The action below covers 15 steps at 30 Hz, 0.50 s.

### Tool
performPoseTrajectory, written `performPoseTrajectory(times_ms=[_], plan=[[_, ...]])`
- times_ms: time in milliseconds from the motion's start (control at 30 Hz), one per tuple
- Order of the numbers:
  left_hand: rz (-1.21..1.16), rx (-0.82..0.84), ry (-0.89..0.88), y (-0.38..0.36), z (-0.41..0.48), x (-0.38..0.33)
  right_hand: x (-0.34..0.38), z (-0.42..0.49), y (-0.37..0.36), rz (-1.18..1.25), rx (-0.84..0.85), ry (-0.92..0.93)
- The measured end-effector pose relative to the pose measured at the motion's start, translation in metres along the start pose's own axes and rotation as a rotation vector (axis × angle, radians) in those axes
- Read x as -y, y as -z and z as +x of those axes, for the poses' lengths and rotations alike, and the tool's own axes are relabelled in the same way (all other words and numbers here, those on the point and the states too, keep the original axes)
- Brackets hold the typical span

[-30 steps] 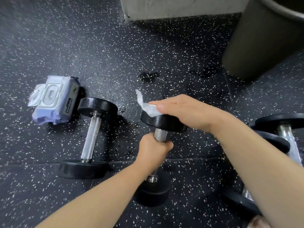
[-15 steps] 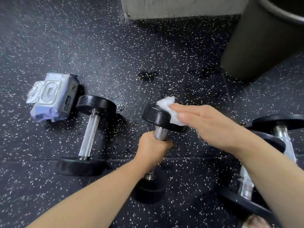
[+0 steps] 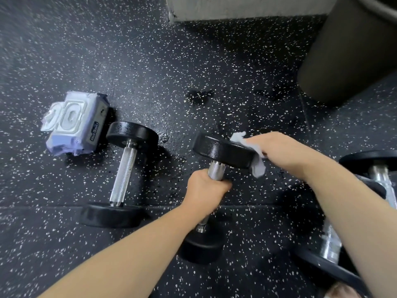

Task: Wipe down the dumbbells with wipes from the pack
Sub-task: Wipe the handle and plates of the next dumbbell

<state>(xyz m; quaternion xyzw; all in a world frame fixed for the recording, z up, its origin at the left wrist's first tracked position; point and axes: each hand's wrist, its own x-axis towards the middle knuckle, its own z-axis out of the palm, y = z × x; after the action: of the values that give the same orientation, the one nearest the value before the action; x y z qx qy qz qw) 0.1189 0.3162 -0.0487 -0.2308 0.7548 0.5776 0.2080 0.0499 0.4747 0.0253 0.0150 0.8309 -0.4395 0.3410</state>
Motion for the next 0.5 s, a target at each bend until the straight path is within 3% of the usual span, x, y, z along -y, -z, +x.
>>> performPoseTrajectory(times_ms=[133, 267, 400, 500], plan=[[-0.058, -0.013, -0.01, 0.006, -0.003, 0.0, 0.007, -0.029, -0.008, 0.116, 0.026, 0.213], [-0.029, 0.005, -0.033, 0.008, -0.007, -0.002, 0.037, -0.017, -0.023, 0.039, 0.081, 0.327], [0.022, 0.017, -0.056, 0.002, -0.007, -0.001, 0.063, 0.006, -0.023, -0.048, 0.213, 0.274], [0.031, 0.04, -0.064, 0.0, -0.007, -0.001, 0.058, 0.024, -0.017, -0.111, 0.201, 0.166]])
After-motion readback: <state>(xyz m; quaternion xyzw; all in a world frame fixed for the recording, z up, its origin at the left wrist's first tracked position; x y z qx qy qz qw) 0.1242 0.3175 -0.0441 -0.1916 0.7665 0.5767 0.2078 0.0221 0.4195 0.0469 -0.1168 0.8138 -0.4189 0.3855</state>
